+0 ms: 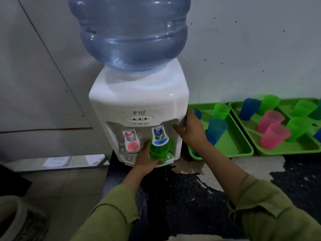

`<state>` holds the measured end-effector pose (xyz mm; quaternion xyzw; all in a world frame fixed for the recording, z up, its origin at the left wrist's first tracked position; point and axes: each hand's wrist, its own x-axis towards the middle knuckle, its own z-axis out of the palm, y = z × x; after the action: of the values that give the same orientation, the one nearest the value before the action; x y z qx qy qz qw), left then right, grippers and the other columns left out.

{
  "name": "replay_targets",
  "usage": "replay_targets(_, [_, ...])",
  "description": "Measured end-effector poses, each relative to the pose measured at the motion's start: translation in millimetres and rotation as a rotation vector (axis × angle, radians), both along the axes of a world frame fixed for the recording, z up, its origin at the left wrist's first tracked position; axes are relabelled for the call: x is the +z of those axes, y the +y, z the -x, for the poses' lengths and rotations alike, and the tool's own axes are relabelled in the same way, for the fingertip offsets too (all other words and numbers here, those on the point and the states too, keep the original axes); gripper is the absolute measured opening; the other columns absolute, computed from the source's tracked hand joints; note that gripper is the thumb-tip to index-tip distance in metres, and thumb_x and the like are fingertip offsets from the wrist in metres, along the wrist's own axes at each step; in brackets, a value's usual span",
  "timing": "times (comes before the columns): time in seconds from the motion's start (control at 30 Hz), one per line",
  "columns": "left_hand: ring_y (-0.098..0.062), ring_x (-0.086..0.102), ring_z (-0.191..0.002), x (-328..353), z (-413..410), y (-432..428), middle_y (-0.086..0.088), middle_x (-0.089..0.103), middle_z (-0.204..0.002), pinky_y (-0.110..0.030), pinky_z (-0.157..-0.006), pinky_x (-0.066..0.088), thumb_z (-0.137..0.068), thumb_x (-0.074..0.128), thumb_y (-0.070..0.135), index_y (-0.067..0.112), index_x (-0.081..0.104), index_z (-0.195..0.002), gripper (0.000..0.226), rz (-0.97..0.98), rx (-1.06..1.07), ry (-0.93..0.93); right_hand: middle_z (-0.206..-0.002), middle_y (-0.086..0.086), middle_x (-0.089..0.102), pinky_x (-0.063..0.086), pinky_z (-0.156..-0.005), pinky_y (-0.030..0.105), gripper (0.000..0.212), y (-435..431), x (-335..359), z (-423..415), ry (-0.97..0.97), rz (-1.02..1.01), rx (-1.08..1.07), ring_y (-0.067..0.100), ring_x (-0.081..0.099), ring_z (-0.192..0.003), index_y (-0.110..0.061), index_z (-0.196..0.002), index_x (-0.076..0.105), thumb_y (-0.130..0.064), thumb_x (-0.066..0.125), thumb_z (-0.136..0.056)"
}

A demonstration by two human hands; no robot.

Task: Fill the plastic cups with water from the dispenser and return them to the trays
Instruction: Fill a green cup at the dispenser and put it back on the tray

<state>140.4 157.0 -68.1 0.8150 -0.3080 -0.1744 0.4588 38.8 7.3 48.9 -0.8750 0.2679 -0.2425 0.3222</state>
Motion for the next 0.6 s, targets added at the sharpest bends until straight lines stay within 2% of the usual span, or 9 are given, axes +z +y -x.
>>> replay_targets(0.2, [-0.021, 0.049, -0.123, -0.6, -0.2, -0.3, -0.004, 0.05, -0.136, -0.032, -0.104, 0.039, -0.063, 0.084, 0.017, 0.016, 0.04, -0.132, 0.083, 0.004, -0.008, 0.013, -0.097, 0.013, 0.052, 0.031, -0.062, 0.031, 0.042, -0.6, -1.3, 0.6, -0.015, -0.013, 0.0, 0.024, 0.049, -0.082, -0.004, -0.103, 0.041, -0.023, 0.07, -0.08])
replay_targets(0.37, [-0.019, 0.048, -0.123, -2.1, -1.1, -0.1, -0.003, 0.05, -0.135, -0.025, -0.101, 0.036, -0.063, 0.084, 0.018, 0.015, 0.039, -0.132, 0.083, 0.002, -0.016, 0.011, -0.1, 0.015, 0.052, 0.032, -0.063, 0.031, 0.041, 3.1, -1.6, -0.7, -0.013, -0.039, -0.031, 0.021, 0.047, -0.081, -0.005, -0.105, 0.041, -0.023, 0.068, -0.08])
replay_targets(0.6, [-0.019, 0.049, -0.121, -2.0, -1.1, -1.1, -0.004, 0.05, -0.134, -0.023, -0.098, 0.036, -0.062, 0.085, 0.017, 0.014, 0.039, -0.131, 0.083, 0.009, -0.01, 0.006, -0.106, 0.017, 0.053, 0.039, -0.066, 0.034, 0.046, 4.5, 4.3, 0.5, 0.027, -0.041, -0.023, 0.031, 0.054, -0.092, -0.003, -0.111, 0.042, -0.026, 0.069, -0.081])
